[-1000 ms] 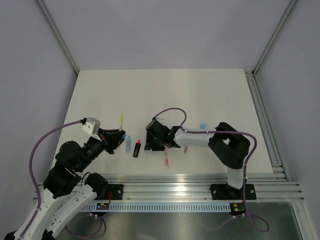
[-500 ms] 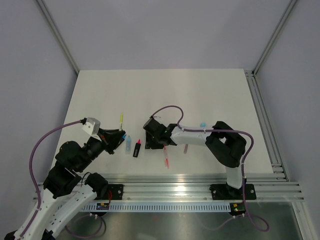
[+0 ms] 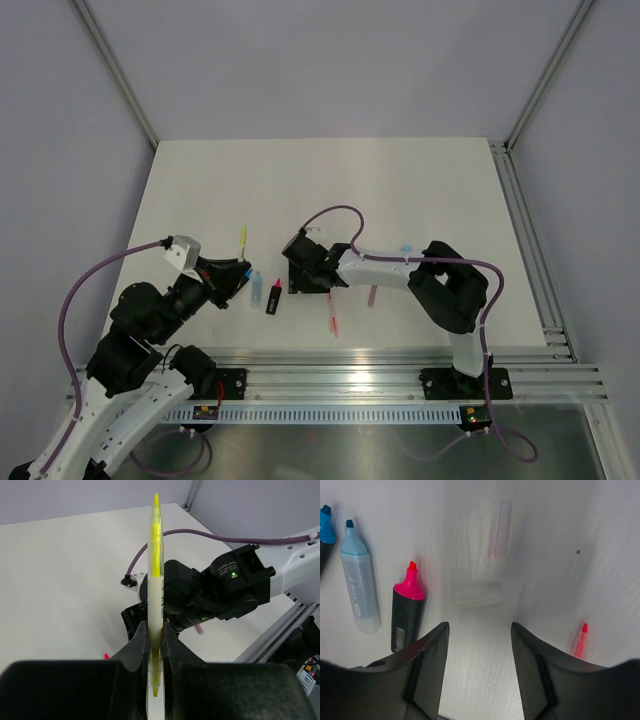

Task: Insert the pens into the pen caps
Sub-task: Insert the pen cap onto the pen.

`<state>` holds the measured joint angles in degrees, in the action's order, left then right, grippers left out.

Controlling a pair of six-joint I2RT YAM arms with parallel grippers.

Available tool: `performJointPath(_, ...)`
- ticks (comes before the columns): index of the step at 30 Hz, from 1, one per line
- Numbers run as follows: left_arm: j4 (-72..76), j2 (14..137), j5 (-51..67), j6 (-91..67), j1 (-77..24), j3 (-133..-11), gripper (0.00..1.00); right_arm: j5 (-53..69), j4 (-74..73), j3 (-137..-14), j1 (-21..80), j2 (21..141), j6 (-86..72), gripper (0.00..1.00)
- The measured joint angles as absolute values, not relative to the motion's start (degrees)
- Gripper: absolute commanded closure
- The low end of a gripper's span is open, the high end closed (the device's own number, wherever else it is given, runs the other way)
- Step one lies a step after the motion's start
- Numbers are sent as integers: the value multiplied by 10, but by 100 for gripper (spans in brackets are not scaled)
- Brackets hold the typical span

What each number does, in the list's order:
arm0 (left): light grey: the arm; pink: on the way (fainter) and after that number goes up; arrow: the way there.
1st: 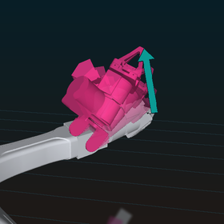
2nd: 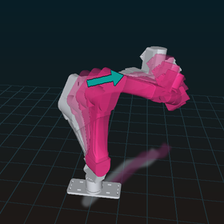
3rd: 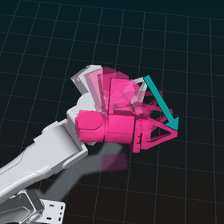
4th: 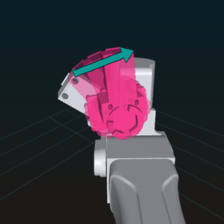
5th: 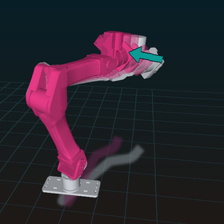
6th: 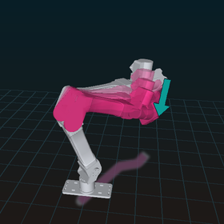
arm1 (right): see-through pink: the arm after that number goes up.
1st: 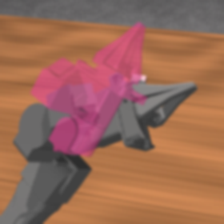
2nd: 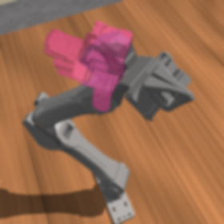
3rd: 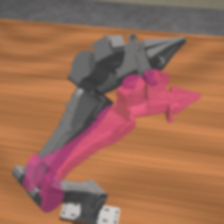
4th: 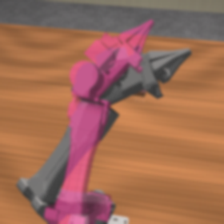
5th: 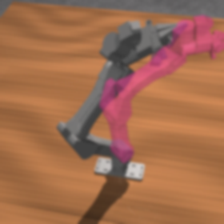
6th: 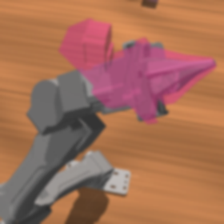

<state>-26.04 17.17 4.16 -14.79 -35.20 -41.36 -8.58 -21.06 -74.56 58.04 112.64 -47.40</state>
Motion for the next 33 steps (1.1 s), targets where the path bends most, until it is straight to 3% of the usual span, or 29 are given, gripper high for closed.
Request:
performJointPath(8, -260, 158, 42, -149, -357, -414, 100, -117, -219, -752, 581, 1130, -486, 39)
performJointPath(33, -224, 71, 91, -171, -414, -414, 100, -182, -210, -743, 581, 1117, -571, 53)
